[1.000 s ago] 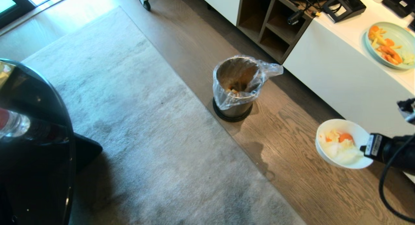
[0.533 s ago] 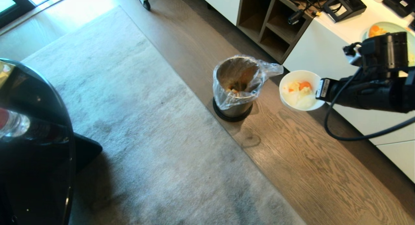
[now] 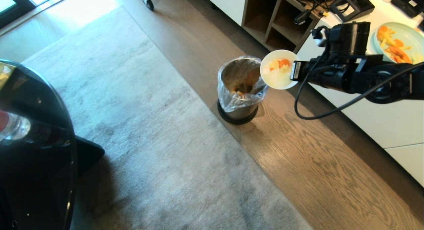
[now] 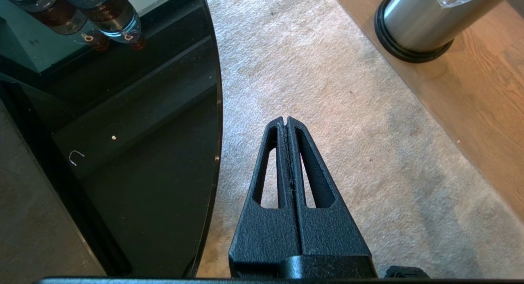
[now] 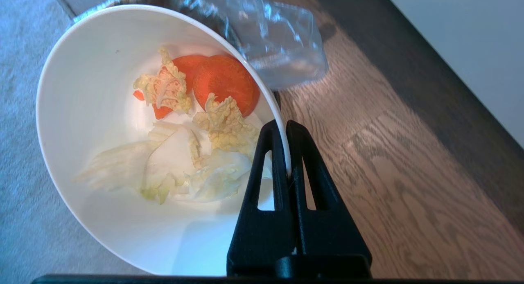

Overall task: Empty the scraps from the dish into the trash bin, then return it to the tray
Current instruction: Move the bowl over the trash can, then pour the leftover food from the bowl into the trash can

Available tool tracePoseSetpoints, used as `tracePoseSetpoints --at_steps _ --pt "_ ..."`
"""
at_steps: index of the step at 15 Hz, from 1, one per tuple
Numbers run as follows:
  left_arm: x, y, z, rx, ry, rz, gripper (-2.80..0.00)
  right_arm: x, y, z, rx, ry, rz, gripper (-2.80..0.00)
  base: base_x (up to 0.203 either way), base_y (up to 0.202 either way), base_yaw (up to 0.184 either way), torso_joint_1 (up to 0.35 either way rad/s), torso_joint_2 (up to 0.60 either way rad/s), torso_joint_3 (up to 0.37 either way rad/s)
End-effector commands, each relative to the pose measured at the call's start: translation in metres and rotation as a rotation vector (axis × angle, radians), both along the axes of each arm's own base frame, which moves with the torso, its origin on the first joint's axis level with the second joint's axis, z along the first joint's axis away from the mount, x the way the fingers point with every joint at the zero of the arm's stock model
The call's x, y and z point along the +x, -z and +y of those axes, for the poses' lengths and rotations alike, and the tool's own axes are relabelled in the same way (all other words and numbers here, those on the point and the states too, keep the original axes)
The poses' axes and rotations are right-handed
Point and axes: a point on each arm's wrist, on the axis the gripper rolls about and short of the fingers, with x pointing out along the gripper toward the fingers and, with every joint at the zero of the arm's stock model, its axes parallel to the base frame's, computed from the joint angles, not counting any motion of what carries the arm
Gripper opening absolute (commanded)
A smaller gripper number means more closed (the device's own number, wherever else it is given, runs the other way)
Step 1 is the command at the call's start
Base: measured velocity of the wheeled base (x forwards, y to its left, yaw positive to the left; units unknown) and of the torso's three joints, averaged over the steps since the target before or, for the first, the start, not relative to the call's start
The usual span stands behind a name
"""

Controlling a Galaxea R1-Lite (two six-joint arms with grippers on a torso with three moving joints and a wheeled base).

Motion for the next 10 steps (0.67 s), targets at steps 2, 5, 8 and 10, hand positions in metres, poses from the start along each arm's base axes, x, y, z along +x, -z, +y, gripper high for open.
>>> tracePoseSetpoints --at_steps 2,5,8,10 --pt "0.0 0.0 0.0 -0.001 -0.001 0.0 -2.8 0.029 0.005 0.01 -0.049 -0.005 -0.109 -2.8 0.0 0.0 0.0 0.0 0.0 0.0" --pt "0.0 0.0 0.0 -0.001 -0.001 -0.001 -2.8 0.043 0.005 0.018 -0.162 -0.012 -0.261 -2.8 0.0 0.0 0.0 0.0 0.0 0.0" --pt "0.0 0.0 0.0 -0.001 -0.001 0.0 -2.8 0.044 0.006 0.032 -0.238 -0.027 -0.359 -2.8 0.0 0.0 0.0 0.0 0.0 0.0" --pt "0.0 0.0 0.0 -0.001 -0.001 0.0 -2.8 0.046 0.008 0.036 -0.303 -0.026 -0.417 -2.8 0.0 0.0 0.0 0.0 0.0 0.0"
